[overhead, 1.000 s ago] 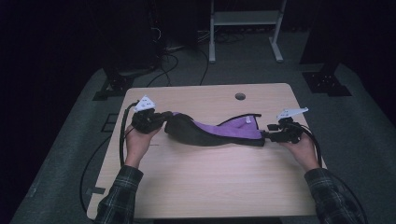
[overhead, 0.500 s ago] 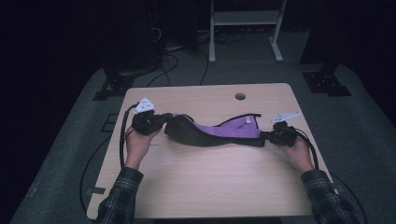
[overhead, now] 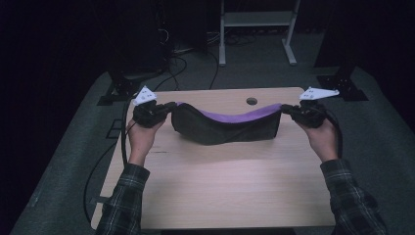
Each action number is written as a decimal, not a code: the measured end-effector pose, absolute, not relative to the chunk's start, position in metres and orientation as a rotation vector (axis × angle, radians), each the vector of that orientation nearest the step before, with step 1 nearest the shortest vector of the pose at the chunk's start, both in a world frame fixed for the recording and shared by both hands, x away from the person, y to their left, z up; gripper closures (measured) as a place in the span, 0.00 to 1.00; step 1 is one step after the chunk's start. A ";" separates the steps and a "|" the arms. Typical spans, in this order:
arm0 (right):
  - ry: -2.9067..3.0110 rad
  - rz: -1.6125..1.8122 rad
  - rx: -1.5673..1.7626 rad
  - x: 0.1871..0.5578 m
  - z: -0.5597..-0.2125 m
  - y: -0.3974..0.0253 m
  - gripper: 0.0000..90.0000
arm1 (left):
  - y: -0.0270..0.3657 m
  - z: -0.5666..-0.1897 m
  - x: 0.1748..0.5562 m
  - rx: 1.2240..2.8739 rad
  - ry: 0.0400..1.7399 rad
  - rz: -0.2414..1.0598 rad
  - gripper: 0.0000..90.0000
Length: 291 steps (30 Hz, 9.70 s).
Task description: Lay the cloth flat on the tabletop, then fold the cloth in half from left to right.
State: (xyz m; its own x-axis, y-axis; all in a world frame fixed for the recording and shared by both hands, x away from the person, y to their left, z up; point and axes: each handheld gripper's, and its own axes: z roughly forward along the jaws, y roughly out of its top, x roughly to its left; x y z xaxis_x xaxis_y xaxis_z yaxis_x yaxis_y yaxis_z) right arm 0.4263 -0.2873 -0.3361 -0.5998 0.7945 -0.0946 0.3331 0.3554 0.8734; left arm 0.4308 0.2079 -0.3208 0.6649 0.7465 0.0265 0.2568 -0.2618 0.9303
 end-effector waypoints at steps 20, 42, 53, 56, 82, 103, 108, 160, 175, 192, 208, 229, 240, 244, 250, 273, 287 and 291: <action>1.913 1.265 0.894 0.417 -0.267 -0.288 0.96 | 0.217 -0.282 0.438 1.709 0.781 0.632 0.95; 1.923 1.276 0.919 0.418 -0.298 -0.287 0.96 | 0.222 -0.299 0.435 1.721 0.775 0.598 0.95; 2.024 1.269 0.923 0.396 -0.336 -0.292 0.95 | 0.225 -0.325 0.412 1.787 0.771 0.524 0.95; 2.035 1.281 0.925 0.387 -0.340 -0.295 0.95 | 0.229 -0.330 0.404 1.784 0.766 0.504 0.95; 2.292 1.225 0.946 0.296 -0.413 -0.307 0.95 | 0.242 -0.402 0.318 1.898 0.792 0.263 0.95; 2.507 1.119 0.984 0.254 -0.453 -0.304 0.95 | 0.242 -0.455 0.279 2.093 0.893 0.109 0.94; 2.544 1.079 0.990 0.254 -0.459 -0.302 0.84 | 0.242 -0.456 0.277 2.129 0.908 0.139 0.83; 2.128 0.908 1.430 0.393 -0.487 -0.326 0.02 | 0.230 -0.470 0.394 2.064 1.224 0.486 0.16; 2.135 0.911 1.421 0.392 -0.487 -0.326 0.02 | 0.218 -0.472 0.381 2.090 1.153 0.477 0.68; 2.144 0.915 1.407 0.392 -0.487 -0.326 0.02 | 0.222 -0.469 0.382 2.061 1.141 0.370 0.96; 2.149 0.916 1.401 0.392 -0.487 -0.326 0.02 | 0.248 -0.454 0.382 2.017 1.169 0.398 0.96; 2.151 0.918 1.401 0.392 -0.487 -0.325 0.02 | 0.255 -0.434 0.379 1.927 1.121 0.360 0.96; 2.153 0.918 1.401 0.392 -0.487 -0.325 0.02 | 0.221 -0.422 0.383 1.921 1.019 0.296 0.96; 2.153 0.918 1.402 0.392 -0.487 -0.325 0.02 | 0.206 -0.419 0.386 1.927 0.986 0.282 0.96; 2.153 0.918 1.400 0.392 -0.487 -0.325 0.02 | 0.186 -0.418 0.392 1.935 0.943 0.245 0.96; 2.156 0.920 1.396 0.392 -0.487 -0.325 0.02 | 0.117 -0.418 0.406 1.989 0.809 0.158 0.96; 2.157 0.920 1.394 0.392 -0.487 -0.325 0.02 | 0.079 -0.419 0.412 1.989 0.752 0.099 0.96; 2.156 0.920 1.395 0.392 -0.487 -0.325 0.02 | 0.068 -0.420 0.415 1.989 0.740 0.087 0.96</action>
